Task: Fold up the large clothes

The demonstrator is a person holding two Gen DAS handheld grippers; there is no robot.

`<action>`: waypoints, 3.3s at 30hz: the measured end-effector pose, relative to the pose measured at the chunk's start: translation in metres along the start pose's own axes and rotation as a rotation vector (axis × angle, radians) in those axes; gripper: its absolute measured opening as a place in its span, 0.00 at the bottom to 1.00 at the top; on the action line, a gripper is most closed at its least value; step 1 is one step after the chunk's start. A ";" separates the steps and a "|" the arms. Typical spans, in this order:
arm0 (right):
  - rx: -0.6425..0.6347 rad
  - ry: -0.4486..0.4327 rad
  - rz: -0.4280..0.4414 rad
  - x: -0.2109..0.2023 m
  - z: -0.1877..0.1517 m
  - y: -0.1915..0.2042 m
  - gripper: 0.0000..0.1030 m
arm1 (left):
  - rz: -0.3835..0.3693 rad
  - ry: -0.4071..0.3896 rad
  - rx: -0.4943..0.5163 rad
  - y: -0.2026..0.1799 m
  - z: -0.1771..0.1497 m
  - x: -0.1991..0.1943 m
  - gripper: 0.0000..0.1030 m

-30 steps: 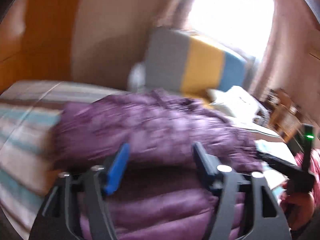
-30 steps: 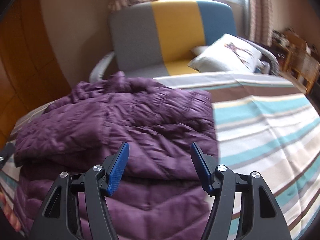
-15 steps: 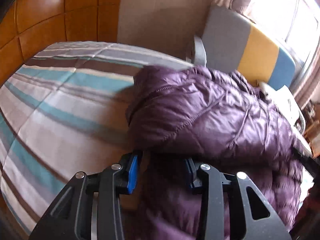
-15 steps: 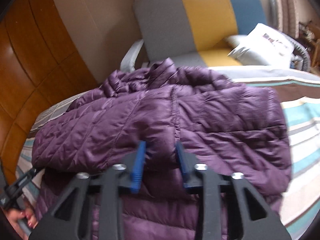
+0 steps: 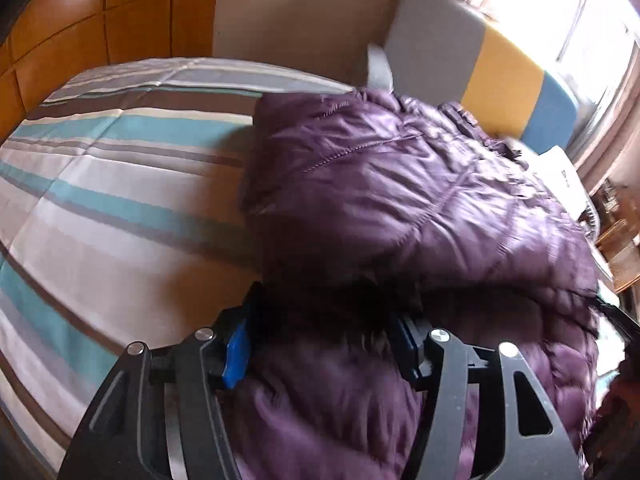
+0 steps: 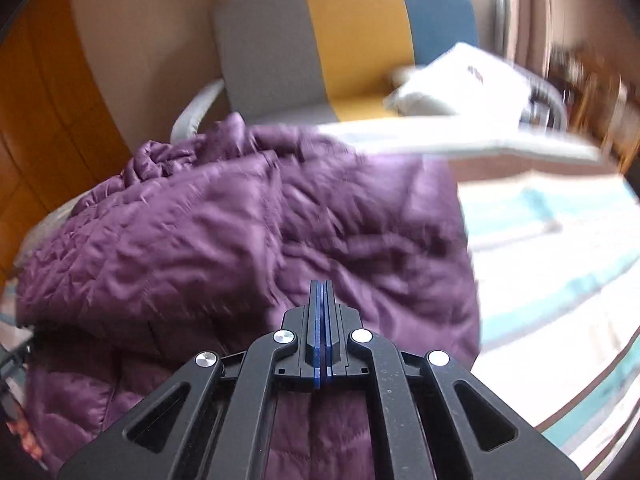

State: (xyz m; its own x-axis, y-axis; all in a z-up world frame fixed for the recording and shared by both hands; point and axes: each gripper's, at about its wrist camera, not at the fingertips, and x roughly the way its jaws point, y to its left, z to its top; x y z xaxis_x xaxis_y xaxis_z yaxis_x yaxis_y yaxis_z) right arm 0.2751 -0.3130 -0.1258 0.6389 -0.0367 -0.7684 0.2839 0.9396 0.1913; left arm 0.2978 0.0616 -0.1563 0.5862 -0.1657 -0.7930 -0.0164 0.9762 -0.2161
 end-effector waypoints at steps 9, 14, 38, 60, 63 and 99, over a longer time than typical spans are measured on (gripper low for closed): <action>-0.113 -0.136 0.140 -0.034 0.026 0.061 0.02 | -0.008 -0.202 -0.147 0.034 0.021 -0.057 0.49; -0.232 -0.047 0.168 -0.002 0.041 0.120 0.02 | -0.007 -0.184 0.047 -0.019 0.060 -0.022 0.48; -0.190 -0.075 0.133 0.004 0.033 0.067 0.02 | -0.049 -0.182 0.215 -0.093 0.060 0.008 0.56; -0.159 0.004 0.112 0.062 0.034 0.071 0.02 | -0.009 -0.097 0.311 -0.120 0.061 0.068 0.65; -0.180 -0.012 0.100 0.041 0.033 0.073 0.02 | -0.003 -0.118 0.291 -0.111 0.049 0.044 0.74; -0.233 0.009 -0.005 -0.073 -0.108 0.044 0.68 | 0.048 -0.085 0.203 -0.018 -0.101 -0.069 0.98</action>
State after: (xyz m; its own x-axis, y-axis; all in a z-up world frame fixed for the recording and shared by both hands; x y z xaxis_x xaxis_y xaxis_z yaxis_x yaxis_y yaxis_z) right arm 0.1638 -0.2320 -0.1270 0.6313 -0.0393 -0.7745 0.1137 0.9926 0.0423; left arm 0.1759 0.0417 -0.1552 0.6547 -0.1145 -0.7472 0.1128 0.9922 -0.0533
